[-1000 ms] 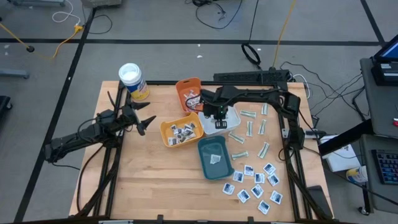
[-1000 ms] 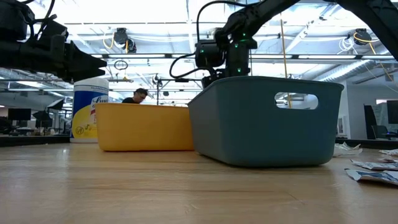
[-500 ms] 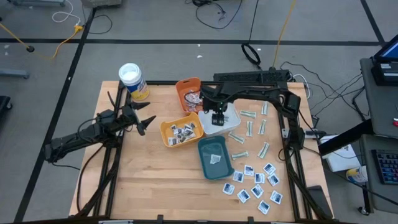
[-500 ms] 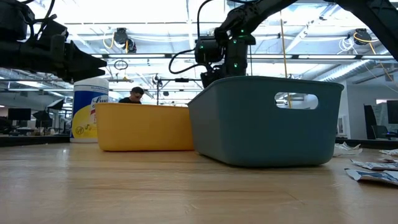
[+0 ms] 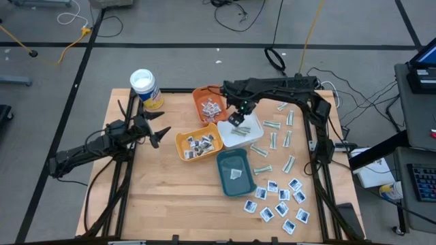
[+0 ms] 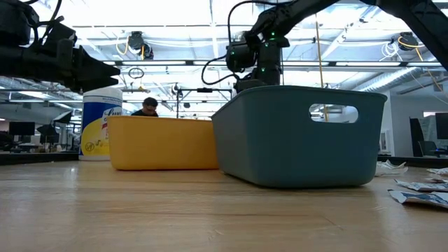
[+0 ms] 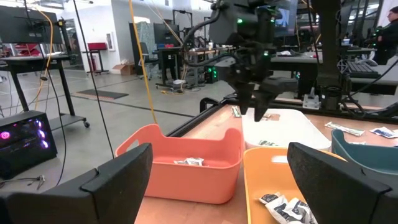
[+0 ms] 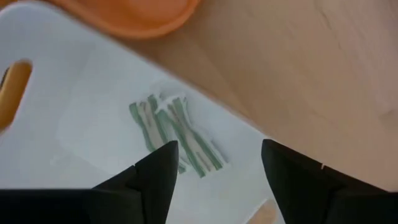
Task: Pick & Place First Aid Supplies
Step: Put the green bandage into the white bin
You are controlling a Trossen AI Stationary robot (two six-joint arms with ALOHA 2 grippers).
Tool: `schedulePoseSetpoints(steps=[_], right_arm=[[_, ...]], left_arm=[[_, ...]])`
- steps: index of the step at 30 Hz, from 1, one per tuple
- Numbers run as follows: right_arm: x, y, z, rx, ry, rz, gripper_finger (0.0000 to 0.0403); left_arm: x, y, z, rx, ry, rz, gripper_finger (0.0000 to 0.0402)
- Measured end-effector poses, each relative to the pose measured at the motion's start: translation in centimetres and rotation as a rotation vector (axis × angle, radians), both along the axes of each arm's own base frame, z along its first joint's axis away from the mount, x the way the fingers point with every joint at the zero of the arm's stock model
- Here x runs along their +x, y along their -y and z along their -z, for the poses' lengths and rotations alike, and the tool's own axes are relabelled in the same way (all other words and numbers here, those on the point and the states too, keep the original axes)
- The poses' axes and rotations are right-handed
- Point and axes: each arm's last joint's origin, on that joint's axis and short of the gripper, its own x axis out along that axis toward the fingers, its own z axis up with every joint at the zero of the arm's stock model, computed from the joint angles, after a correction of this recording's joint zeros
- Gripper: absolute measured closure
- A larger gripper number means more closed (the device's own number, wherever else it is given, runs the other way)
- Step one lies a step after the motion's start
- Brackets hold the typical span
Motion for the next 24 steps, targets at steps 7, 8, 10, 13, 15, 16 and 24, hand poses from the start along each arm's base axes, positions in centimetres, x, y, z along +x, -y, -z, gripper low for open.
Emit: schedulePoseSetpoints(steps=[7, 8, 10, 13, 15, 16, 24], right_arm=[[-1.8, 2.4, -1.3, -0.011, 0.040, 0.166, 0.0181], [-2.2, 2.9, -1.7, -0.020, 0.048, 0.196, 0.0181], [-3.4, 4.0, -2.6, -0.066, 0.055, 0.268, 0.0182], [-5.3, 5.6, -3.5, -0.124, 0.047, 0.380, 0.0182], [-6.6, 6.6, -3.9, -0.144, 0.044, 0.453, 0.0182], [-7.2, 7.0, -4.2, -0.151, 0.050, 0.488, 0.0182], [-11.7, 9.4, -3.5, -0.128, 0.020, 0.694, 0.0182]], left_arm=[[0.0, 0.0, 0.0, 0.000, 0.000, 0.000, 0.0023], [0.0, 0.0, 0.0, 0.000, 0.000, 0.000, 0.0023], [0.0, 0.0, 0.0, 0.000, 0.000, 0.000, 0.0023], [0.0, 0.0, 0.0, 0.000, 0.000, 0.000, 0.0023], [0.0, 0.0, 0.0, 0.000, 0.000, 0.000, 0.0023], [0.0, 0.0, 0.0, 0.000, 0.000, 0.000, 0.0023], [0.0, 0.0, 0.0, 0.000, 0.000, 0.000, 0.0023]])
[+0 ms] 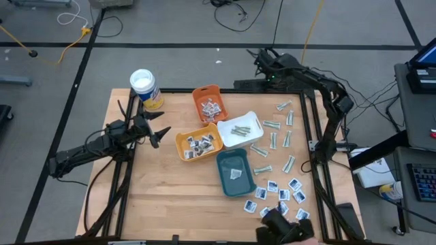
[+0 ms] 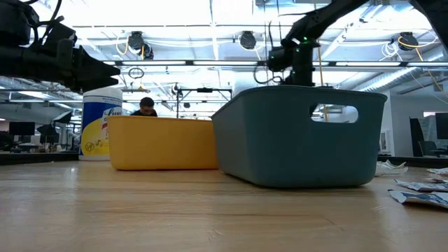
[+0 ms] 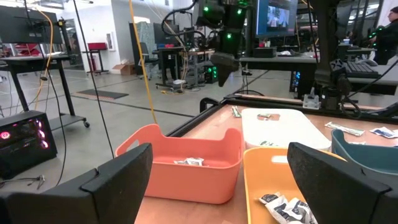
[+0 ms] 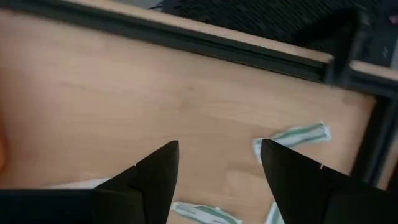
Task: Pick & Place First Aid Supplies
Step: Put the green bandage into the white bin
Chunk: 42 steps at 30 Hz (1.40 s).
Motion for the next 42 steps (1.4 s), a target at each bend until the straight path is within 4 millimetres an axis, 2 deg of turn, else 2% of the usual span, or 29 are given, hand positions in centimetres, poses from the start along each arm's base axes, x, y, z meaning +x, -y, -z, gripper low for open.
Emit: schedulePoseSetpoints(steps=[7, 16, 27, 38, 42], right_arm=[[-3.4, 0.6, 2.0, 0.053, -0.028, 0.175, 0.0182], [-6.8, -0.6, 5.0, 0.069, -0.016, 0.395, 0.0182], [-7.9, -1.4, 9.9, 0.036, 0.042, 0.542, 0.0181], [-8.3, -1.1, 11.2, -0.026, 0.078, 0.594, 0.0199], [-8.3, -0.8, 12.4, 0.019, 0.076, 0.597, 0.0214]], left_arm=[[0.0, 0.0, 0.0, 0.000, 0.000, 0.000, 0.0023], [0.0, 0.0, 0.0, 0.000, 0.000, 0.000, 0.0023], [0.0, 0.0, 0.0, 0.000, 0.001, 0.000, 0.0023], [0.0, 0.0, 0.0, 0.000, 0.000, 0.000, 0.0023], [0.0, 0.0, 0.0, 0.000, 0.000, 0.000, 0.0023]])
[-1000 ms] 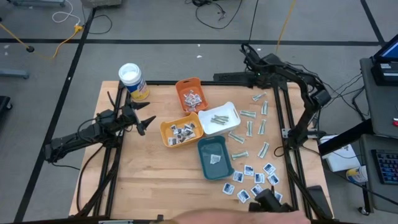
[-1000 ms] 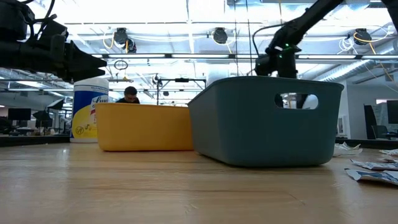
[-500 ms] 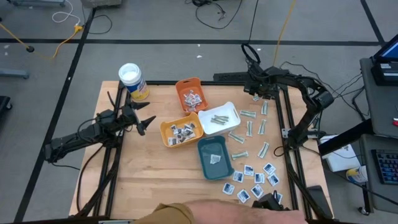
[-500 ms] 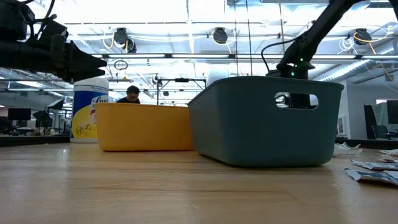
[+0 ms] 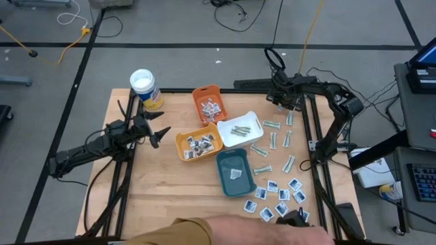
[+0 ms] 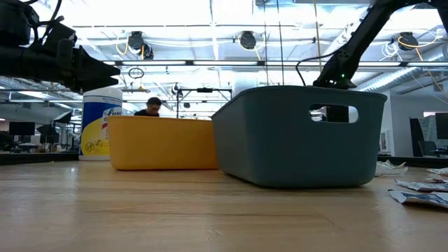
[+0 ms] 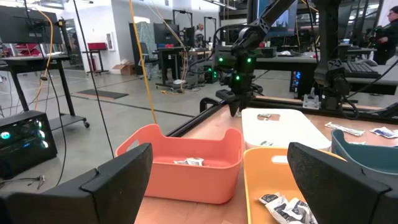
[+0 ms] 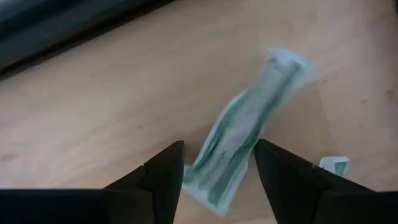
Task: Pick & Place First Aid Supplies
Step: Put the green bandage into the white bin
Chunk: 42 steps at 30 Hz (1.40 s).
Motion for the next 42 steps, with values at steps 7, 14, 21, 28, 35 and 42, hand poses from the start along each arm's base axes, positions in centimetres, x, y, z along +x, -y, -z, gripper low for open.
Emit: schedulePoseSetpoints(steps=[7, 14, 21, 28, 35, 42], right_arm=[[0.1, 0.1, 0.2, 0.002, -0.009, -0.026, 0.0283], [0.1, 0.1, 0.0, 0.022, -0.024, -0.126, 0.0393], [0.4, 0.5, -2.6, 0.093, -0.061, -0.273, 0.0399], [1.2, 0.8, -6.5, 0.153, -0.103, -0.454, 0.0401], [2.7, 0.4, -10.2, 0.180, -0.092, -0.632, 0.0402], [7.2, -2.5, -11.9, 0.138, -0.035, -0.932, 0.0402]], left_arm=[[0.0, 0.0, 0.0, 0.000, 0.000, 0.000, 0.0023], [0.0, 0.0, 0.0, 0.000, 0.000, 0.000, 0.0023], [0.0, 0.0, 0.0, 0.000, 0.000, 0.000, 0.0023], [0.0, 0.0, 0.0, 0.000, 0.000, 0.000, 0.0023], [0.0, 0.0, 0.0, 0.000, 0.000, 0.000, 0.0023], [0.0, 0.0, 0.0, 0.000, 0.000, 0.000, 0.0023]])
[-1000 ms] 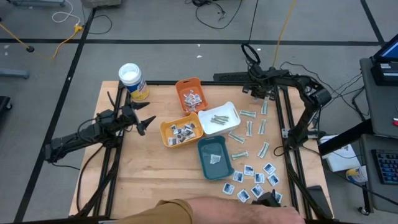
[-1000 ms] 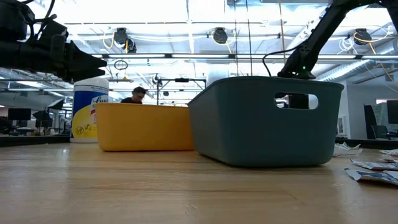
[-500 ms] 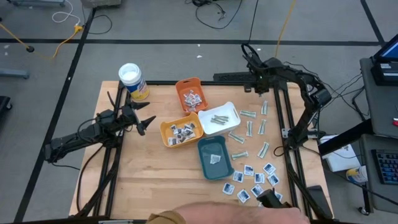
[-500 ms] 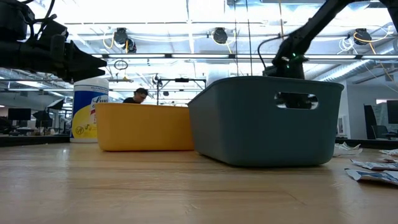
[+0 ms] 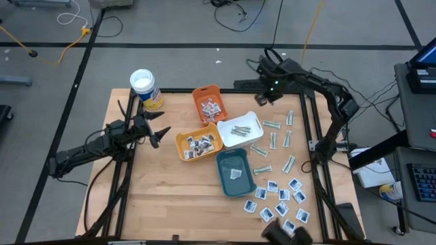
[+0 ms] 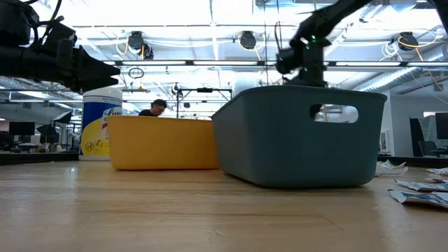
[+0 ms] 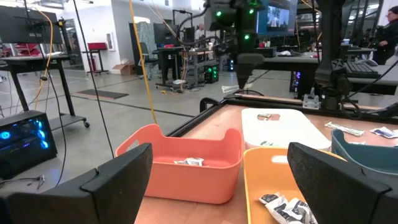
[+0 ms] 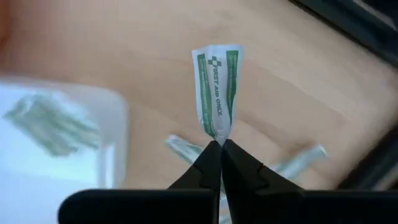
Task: Pick & Place First Aid Supplies
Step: Put the green bandage into the white bin
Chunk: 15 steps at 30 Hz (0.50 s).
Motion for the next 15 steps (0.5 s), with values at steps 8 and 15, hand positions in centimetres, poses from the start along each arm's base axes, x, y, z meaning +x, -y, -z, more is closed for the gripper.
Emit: schedulePoseSetpoints(steps=[8, 15], right_arm=[[4.9, -5.1, -1.0, -0.043, 0.034, -0.345, 0.0402], [7.7, -9.2, -1.1, -0.078, 0.074, -0.548, 0.0403]], left_arm=[[0.0, 0.0, 0.0, 0.000, 0.000, 0.000, 0.0023], [0.0, 0.0, 0.0, 0.000, 0.000, 0.000, 0.0023]])
